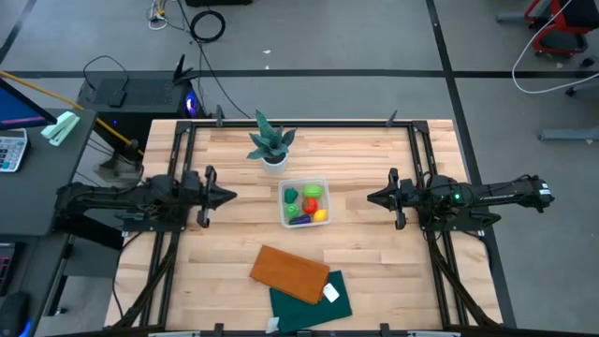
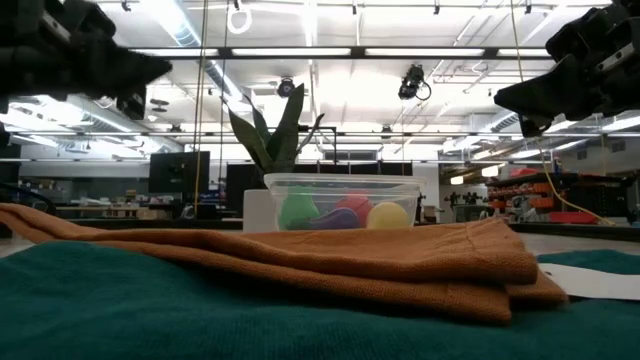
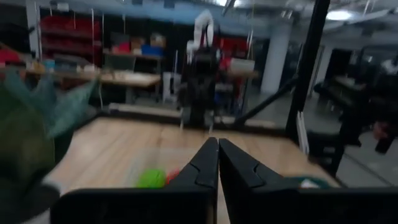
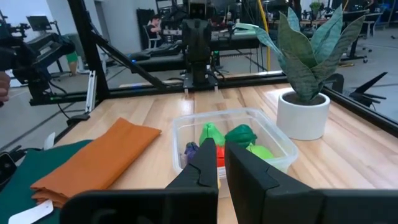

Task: Pick and placing Produce into tupperware
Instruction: Return to Home Position

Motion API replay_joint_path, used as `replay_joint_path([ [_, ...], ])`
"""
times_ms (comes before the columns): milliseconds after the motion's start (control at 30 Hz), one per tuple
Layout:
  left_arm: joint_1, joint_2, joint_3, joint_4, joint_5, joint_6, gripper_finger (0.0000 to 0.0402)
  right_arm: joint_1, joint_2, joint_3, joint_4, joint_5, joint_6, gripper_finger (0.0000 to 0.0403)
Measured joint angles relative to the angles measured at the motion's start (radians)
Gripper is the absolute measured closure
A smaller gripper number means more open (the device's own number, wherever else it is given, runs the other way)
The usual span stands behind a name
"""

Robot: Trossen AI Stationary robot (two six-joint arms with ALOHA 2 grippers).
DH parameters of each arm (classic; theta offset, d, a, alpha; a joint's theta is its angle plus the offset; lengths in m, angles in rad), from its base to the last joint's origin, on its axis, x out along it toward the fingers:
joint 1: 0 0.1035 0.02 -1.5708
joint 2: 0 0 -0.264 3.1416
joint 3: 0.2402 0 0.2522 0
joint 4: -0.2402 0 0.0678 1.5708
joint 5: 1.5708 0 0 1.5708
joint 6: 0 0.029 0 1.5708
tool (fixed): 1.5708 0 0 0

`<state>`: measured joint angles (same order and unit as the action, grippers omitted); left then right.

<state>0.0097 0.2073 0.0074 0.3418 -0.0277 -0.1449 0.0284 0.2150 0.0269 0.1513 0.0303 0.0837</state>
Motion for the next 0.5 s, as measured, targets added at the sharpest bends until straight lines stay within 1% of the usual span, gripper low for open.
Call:
replay_joint_path([
  [133, -0.001, 0.000, 0.000, -0.090, 0.000, 0.001, 0.0378, 0.000, 0.000, 0.000, 0.001, 0.000, 0.001, 0.0403],
  [333, -0.001, 0.000, 0.000, -0.078, 0.000, 0.052, 0.0395, 0.000, 0.000, 0.000, 0.000, -0.001, 0.029, 0.0403],
  [433, -0.001, 0.000, 0.000, -0.078, 0.000, 0.053, 0.0394, 0.000, 0.000, 0.000, 0.000, -0.003, 0.052, 0.0403],
  [500, -0.001, 0.000, 0.000, -0.078, 0.000, 0.052, 0.0386, 0.000, 0.000, 0.000, 0.000, -0.003, 0.051, 0.0403],
])
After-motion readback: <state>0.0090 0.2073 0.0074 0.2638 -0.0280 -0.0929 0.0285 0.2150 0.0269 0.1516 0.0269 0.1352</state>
